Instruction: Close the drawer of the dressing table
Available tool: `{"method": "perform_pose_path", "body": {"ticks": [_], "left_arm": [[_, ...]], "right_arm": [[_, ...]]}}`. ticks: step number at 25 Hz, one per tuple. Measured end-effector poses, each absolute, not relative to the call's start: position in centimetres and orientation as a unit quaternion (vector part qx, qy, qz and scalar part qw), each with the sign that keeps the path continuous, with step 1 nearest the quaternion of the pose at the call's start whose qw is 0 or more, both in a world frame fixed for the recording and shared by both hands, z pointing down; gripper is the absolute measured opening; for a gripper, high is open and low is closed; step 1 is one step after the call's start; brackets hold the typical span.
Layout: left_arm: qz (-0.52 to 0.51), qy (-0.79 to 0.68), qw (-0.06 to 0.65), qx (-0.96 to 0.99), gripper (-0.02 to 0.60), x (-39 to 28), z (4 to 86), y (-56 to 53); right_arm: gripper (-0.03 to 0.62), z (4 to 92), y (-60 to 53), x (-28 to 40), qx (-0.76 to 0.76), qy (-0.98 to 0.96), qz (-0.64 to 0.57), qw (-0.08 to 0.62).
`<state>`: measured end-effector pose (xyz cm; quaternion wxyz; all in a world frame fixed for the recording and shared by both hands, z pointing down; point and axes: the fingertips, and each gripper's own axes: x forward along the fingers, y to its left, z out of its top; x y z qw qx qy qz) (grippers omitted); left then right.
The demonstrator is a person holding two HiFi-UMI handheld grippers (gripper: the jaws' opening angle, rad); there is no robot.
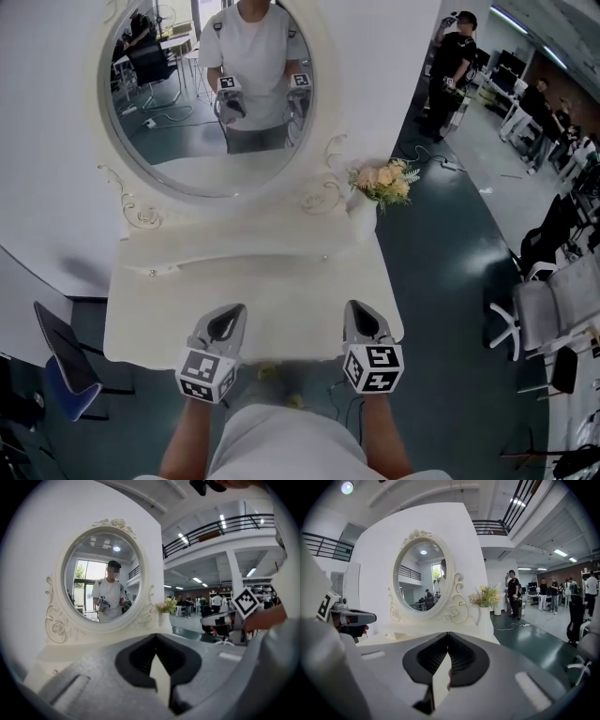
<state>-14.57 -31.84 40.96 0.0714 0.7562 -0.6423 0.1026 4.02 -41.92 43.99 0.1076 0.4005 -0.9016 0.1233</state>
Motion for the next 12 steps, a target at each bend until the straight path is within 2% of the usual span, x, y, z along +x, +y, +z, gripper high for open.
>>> {"method": "perform_pose_path", "body": {"ticks": [12], "left_arm": [[0.072, -0.670, 0.050, 0.737, -0.002, -16.0, 38.1, -30.1]], "right_arm": [[0.003, 41.5, -40.3, 4.5, 0.396, -0.908, 0.103, 0.093]]}}
